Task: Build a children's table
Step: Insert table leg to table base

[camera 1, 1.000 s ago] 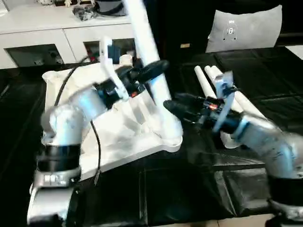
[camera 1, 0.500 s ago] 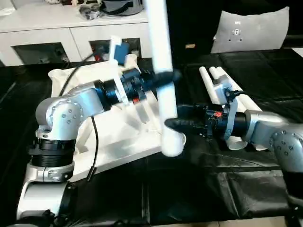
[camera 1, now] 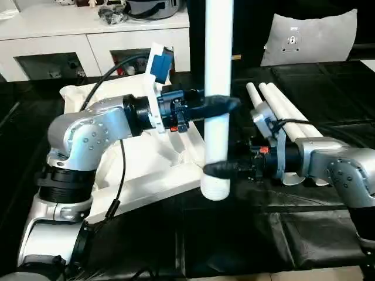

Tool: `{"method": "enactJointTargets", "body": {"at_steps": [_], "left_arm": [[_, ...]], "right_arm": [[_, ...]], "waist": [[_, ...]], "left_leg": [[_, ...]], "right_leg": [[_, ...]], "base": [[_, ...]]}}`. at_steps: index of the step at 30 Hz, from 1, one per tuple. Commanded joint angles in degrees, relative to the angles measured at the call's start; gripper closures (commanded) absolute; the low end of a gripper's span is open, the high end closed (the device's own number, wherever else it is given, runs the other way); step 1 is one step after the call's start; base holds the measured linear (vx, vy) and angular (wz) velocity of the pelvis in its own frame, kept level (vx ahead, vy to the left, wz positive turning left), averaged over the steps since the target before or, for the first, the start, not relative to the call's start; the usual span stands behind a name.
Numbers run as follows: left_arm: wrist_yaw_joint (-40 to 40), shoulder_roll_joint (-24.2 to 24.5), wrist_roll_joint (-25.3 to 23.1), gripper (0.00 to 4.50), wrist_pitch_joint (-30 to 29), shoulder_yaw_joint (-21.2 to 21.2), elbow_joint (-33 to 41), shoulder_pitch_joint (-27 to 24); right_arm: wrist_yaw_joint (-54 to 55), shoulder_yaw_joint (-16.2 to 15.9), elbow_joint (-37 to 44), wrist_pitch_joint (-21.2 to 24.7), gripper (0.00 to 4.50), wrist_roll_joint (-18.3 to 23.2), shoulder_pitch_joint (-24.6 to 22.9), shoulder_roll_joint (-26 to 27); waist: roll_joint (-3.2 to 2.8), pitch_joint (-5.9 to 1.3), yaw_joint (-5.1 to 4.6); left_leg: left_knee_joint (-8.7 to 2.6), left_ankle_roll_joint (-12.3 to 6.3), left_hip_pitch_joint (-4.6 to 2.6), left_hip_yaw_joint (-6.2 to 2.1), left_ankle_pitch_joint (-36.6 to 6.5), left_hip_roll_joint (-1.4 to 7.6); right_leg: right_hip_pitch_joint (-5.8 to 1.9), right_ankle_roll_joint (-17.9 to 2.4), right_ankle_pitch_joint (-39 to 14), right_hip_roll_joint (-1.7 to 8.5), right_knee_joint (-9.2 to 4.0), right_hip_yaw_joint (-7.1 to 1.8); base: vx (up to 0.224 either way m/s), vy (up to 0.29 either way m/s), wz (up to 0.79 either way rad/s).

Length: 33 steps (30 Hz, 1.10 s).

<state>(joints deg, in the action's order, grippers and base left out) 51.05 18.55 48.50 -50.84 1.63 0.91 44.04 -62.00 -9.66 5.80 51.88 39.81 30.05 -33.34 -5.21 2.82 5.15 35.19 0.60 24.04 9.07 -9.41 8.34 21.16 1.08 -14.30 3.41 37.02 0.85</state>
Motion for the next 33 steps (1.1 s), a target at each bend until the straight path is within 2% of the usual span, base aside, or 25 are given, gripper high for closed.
{"method": "enactJointTargets", "body": {"at_steps": [1,2,7,10,15,19,22,28,33], "left_arm": [[1.0,0.1,-0.6,2.7,0.7,0.6,0.3,1.9],[1.4,0.1,-0.7,2.7,0.7,1.0,0.4,1.9],[2.1,-0.3,-1.0,2.7,0.9,1.7,0.6,1.8],[2.7,-0.4,-1.4,2.7,1.0,2.3,0.5,2.0],[3.0,-0.6,-1.5,2.7,1.2,2.6,0.3,2.3],[3.1,-0.9,-2.0,2.7,1.3,2.5,0.3,2.3],[3.1,-1.1,-1.9,2.7,1.2,2.5,0.4,2.3],[3.4,-0.9,-2.3,2.7,1.5,2.8,0.0,2.5],[4.0,-0.9,-2.5,2.7,1.6,2.9,0.1,2.8]], "right_arm": [[-0.9,-0.8,-0.3,-1.1,0.77,-0.8,1.5,-0.2],[-1.2,-0.7,-0.4,-1.3,0.77,-0.8,1.5,-0.1],[-2.8,-1.0,-0.4,-2.1,0.77,-0.7,1.2,0.1],[-3.5,-1.3,-0.3,-2.5,1.13,-0.8,0.9,0.2],[-4.1,-1.8,-0.3,-2.8,1.5,-0.9,0.5,0.6],[-4.4,-2.2,-0.5,-3.0,1.81,-1.4,0.1,0.9],[-4.6,-2.5,-0.5,-3.1,2.18,-1.5,-0.1,0.9],[-4.8,-3.3,-0.6,-3.4,2.5,-2.1,-0.3,1.0],[-4.8,-3.4,-0.7,-3.6,2.54,-2.7,-0.7,1.2]], "waist": [[1.47,-4.03,0.15],[1.33,-4.09,0.22],[1.5,-3.94,0.1],[1.44,-3.95,0.15],[1.25,-3.93,0.11],[1.53,-3.96,0.14],[1.47,-3.96,0.15],[1.39,-3.92,0.09],[1.34,-3.98,0.11]], "left_leg": [[-3.23,-2.37,-2.0,-1.03,-5.5,3.67],[-3.22,-2.45,-2.07,-1.07,-5.4,3.69],[-3.28,-2.85,-1.94,-1.05,-6.0,3.7],[-3.3,-2.66,-1.96,-1.07,-6.3,3.71],[-3.35,-2.28,-2.06,-1.1,-7.1,3.74],[-3.37,-2.48,-2.0,-1.09,-6.8,3.73],[-3.33,-2.55,-1.97,-1.1,-6.7,3.75],[-3.4,-2.23,-2.02,-1.11,-7.3,3.74],[-3.38,-2.42,-2.01,-1.12,-7.0,3.73]], "right_leg": [[-1.9,-15.7,-0.9,4.32,-4.18,-1.67],[-1.88,-15.8,-0.7,4.33,-4.12,-1.64],[-1.93,-16.0,-1.0,4.32,-4.24,-1.61],[-1.91,-15.8,-2.2,4.37,-4.33,-1.62],[-1.79,-15.8,-2.9,4.36,-4.35,-1.63],[-1.87,-15.8,-2.1,4.37,-4.31,-1.64],[-1.84,-15.7,-2.5,4.39,-4.33,-1.66],[-1.77,-15.6,-3.2,4.35,-4.4,-1.64],[-1.8,-15.7,-2.3,4.34,-4.33,-1.64]], "base": [[0.0,0.0,0.0],[0.0,0.0,0.0],[0.0,0.0,0.0],[0.0,0.0,0.0],[0.0,0.0,0.0],[0.0,0.0,0.0],[0.0,0.0,0.0],[0.0,0.0,0.0],[0.0,0.0,0.0]]}}
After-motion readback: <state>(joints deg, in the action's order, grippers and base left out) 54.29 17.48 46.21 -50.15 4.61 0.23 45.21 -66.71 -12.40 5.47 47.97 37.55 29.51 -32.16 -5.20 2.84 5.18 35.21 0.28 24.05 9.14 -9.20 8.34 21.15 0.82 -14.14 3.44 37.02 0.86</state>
